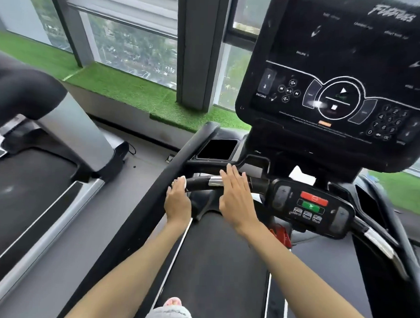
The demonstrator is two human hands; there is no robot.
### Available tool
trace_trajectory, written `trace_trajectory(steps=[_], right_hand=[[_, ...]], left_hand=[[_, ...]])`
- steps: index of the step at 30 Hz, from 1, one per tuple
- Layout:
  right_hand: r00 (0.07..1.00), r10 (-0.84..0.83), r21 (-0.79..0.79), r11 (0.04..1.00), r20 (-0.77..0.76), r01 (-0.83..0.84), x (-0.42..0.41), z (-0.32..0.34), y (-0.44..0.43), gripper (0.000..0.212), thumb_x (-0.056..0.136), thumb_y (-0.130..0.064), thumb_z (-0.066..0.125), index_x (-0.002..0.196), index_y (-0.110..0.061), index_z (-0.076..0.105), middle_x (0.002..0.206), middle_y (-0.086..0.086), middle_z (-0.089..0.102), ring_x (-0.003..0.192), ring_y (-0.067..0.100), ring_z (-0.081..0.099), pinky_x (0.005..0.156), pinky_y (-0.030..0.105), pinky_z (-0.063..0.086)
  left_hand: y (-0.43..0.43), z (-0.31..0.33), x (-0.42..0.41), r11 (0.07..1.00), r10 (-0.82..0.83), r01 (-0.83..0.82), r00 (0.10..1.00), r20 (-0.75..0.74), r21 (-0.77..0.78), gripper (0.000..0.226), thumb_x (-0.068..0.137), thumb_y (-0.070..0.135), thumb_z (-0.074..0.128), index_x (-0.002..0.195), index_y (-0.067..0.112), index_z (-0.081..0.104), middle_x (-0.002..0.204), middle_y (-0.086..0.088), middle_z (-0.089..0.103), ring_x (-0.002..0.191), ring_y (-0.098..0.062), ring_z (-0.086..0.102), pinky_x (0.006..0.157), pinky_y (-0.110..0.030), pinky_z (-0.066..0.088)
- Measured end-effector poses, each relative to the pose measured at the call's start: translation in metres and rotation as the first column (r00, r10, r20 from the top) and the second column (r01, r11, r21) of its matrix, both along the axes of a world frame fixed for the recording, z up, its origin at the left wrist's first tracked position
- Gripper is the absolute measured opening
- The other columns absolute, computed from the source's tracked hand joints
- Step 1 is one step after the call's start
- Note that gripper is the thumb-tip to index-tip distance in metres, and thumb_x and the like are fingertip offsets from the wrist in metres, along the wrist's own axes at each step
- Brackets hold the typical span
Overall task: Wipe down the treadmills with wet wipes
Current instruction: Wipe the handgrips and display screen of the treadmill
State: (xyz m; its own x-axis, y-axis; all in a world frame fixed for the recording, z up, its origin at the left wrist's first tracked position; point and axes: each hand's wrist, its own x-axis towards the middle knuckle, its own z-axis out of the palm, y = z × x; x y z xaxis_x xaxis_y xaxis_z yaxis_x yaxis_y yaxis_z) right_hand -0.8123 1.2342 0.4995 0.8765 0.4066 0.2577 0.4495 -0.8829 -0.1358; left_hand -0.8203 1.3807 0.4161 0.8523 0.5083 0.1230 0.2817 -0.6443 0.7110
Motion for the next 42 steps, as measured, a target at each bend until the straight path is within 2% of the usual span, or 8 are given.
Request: trace_trajectory(steps=[4,8,13,21,26,32,36,42], right_hand=[[0.999,-0.047,-0.061,0.997,-0.023,0.046,0.004,-0.009,0.006,0.060,0.071,0.005,0.056,0.131,0.006,0.052,0.138,0.026,0.049,0.135,0.038,0.042,0.113,0.044,0.012],[1.000,-0.015,-0.155,0.988,0.020,0.018,0.006,-0.014,0.007,0.059,0.057,0.003,0.070,0.115,0.009,0.063,0.114,0.024,0.065,0.111,0.039,0.061,0.102,0.052,0.040],[0.999,-0.023,-0.182,0.983,0.042,0.030,0.007,-0.013,0.009,0.064,0.050,0.005,0.074,0.113,0.009,0.063,0.112,0.023,0.065,0.109,0.040,0.061,0.101,0.050,0.042],[0.998,-0.042,-0.236,0.971,0.041,0.051,0.005,-0.015,0.014,0.065,0.054,0.003,0.069,0.118,0.011,0.060,0.117,0.026,0.063,0.114,0.041,0.058,0.104,0.051,0.039],[0.997,-0.040,-0.215,0.975,0.062,0.053,0.004,-0.017,0.013,0.065,0.052,0.005,0.068,0.116,0.012,0.061,0.116,0.027,0.063,0.113,0.041,0.059,0.105,0.051,0.037],[0.998,0.005,-0.211,0.977,0.070,0.010,0.004,-0.017,0.008,0.065,0.054,0.009,0.069,0.119,0.011,0.060,0.118,0.026,0.062,0.115,0.041,0.058,0.107,0.049,0.033],[0.996,0.038,-0.228,0.973,0.076,-0.019,0.006,-0.019,0.002,0.065,0.057,0.007,0.065,0.122,0.010,0.058,0.121,0.027,0.060,0.117,0.041,0.056,0.109,0.050,0.030],[0.997,0.062,-0.295,0.955,0.054,-0.044,0.006,-0.020,-0.001,0.066,0.060,0.004,0.064,0.126,0.011,0.055,0.124,0.027,0.058,0.121,0.040,0.054,0.112,0.046,0.023]], left_hand=[[-0.030,0.020,0.016,0.988,-0.140,0.146,0.984,0.109,-0.046,0.033,0.095,-0.003,0.043,0.123,0.006,0.059,0.124,-0.014,0.061,0.121,-0.032,0.053,0.098,-0.040,0.044],[-0.023,0.012,0.016,0.899,-0.432,0.380,0.849,0.305,0.217,0.048,0.075,-0.017,0.057,0.120,-0.001,0.063,0.120,-0.013,0.066,0.119,-0.030,0.058,0.112,-0.032,0.028],[0.041,-0.023,0.008,0.954,-0.209,0.175,0.970,0.122,0.245,0.059,0.063,-0.029,0.062,0.116,-0.001,0.064,0.106,-0.015,0.070,0.105,-0.033,0.066,0.106,-0.043,0.038],[0.025,-0.021,0.000,0.851,-0.421,0.297,0.879,0.223,0.433,0.056,0.076,-0.013,0.045,0.128,0.001,0.059,0.126,-0.008,0.064,0.118,-0.024,0.060,0.105,-0.046,0.038],[0.007,-0.006,0.011,0.966,-0.239,0.225,0.965,0.103,0.129,0.057,0.071,-0.028,0.054,0.121,-0.003,0.060,0.116,-0.017,0.066,0.118,-0.033,0.059,0.110,-0.039,0.031],[0.010,-0.007,0.004,0.838,-0.469,0.354,0.856,0.217,0.415,0.062,0.070,-0.021,0.055,0.129,-0.002,0.056,0.129,-0.015,0.060,0.120,-0.029,0.058,0.106,-0.043,0.034],[0.042,-0.026,-0.012,0.815,-0.296,0.279,0.954,-0.048,0.509,0.081,0.058,-0.017,0.072,0.134,-0.001,0.051,0.131,-0.012,0.060,0.120,-0.025,0.059,0.102,-0.043,0.042],[0.012,-0.029,-0.020,0.907,-0.106,0.130,0.991,-0.081,0.401,0.082,0.056,-0.027,0.068,0.133,-0.006,0.050,0.131,-0.018,0.058,0.122,-0.030,0.056,0.104,-0.047,0.038]])
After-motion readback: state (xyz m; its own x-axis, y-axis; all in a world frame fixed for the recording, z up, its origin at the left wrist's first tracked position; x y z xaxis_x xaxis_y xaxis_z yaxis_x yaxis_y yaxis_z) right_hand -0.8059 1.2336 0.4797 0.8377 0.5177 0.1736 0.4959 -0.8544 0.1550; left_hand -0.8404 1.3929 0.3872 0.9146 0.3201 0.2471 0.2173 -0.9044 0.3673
